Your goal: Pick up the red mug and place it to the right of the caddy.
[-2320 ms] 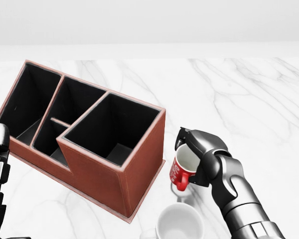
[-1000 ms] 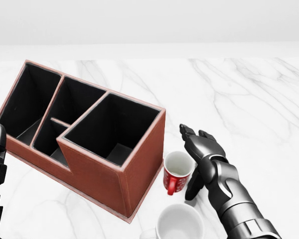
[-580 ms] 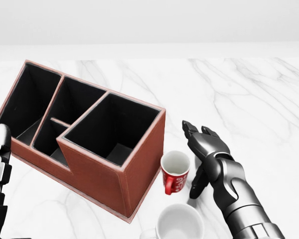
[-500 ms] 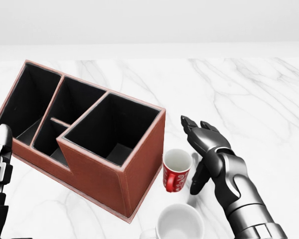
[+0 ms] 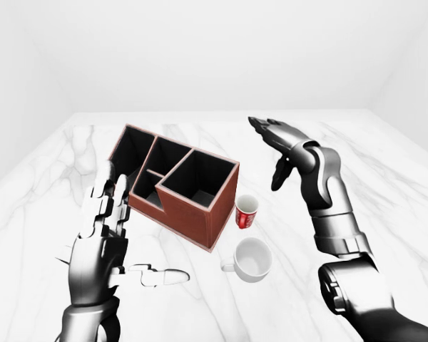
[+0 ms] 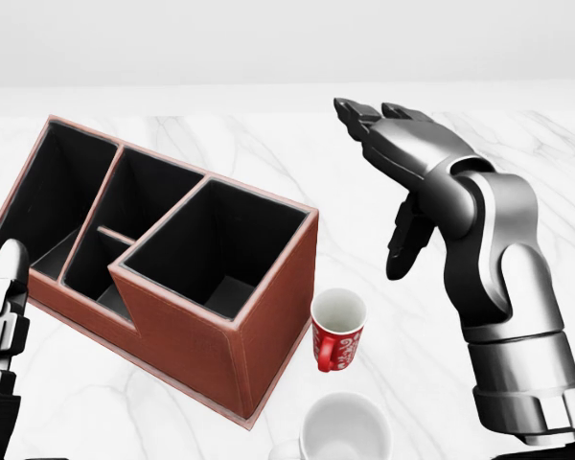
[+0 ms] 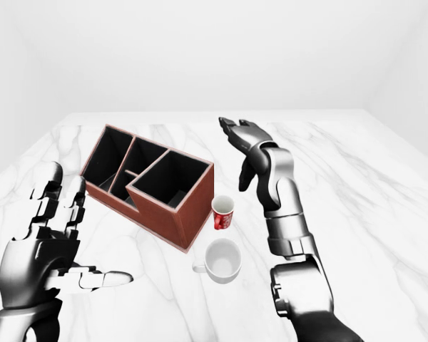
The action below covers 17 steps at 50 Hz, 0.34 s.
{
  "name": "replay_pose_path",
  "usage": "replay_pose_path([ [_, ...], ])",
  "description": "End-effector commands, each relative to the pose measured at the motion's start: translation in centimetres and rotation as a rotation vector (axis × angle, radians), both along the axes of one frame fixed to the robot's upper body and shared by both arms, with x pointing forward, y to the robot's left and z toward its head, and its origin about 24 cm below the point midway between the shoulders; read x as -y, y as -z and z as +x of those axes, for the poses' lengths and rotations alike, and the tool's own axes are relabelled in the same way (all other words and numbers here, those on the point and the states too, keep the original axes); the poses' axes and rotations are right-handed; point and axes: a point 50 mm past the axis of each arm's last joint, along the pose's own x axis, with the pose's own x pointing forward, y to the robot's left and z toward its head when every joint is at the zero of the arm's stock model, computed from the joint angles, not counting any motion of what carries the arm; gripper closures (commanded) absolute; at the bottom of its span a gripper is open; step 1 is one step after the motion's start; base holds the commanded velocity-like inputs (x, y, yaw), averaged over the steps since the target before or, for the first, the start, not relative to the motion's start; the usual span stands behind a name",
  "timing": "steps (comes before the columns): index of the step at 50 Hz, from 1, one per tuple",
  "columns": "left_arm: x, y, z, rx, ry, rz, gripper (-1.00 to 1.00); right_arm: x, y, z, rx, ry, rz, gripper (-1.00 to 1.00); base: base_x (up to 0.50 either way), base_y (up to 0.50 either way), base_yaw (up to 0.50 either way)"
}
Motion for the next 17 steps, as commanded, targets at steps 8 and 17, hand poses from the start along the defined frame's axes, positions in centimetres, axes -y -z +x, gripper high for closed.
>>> replay_pose_path([
  [8, -0.2, -0.1, -0.1, 0.003, -0.002, 0.0, -1.0, -0.7, -7.6, -4.0, 0.37, -0.067, 0.038, -1.0, 0.0, 0.0, 0.0],
  [17, -0.1, -0.1, -0.1, 0.002, -0.002, 0.001, -1.0, -0.4, -7.4, -7.4, 0.453, -0.133, 0.13, -1.0, 0.0, 0.0, 0.0],
])
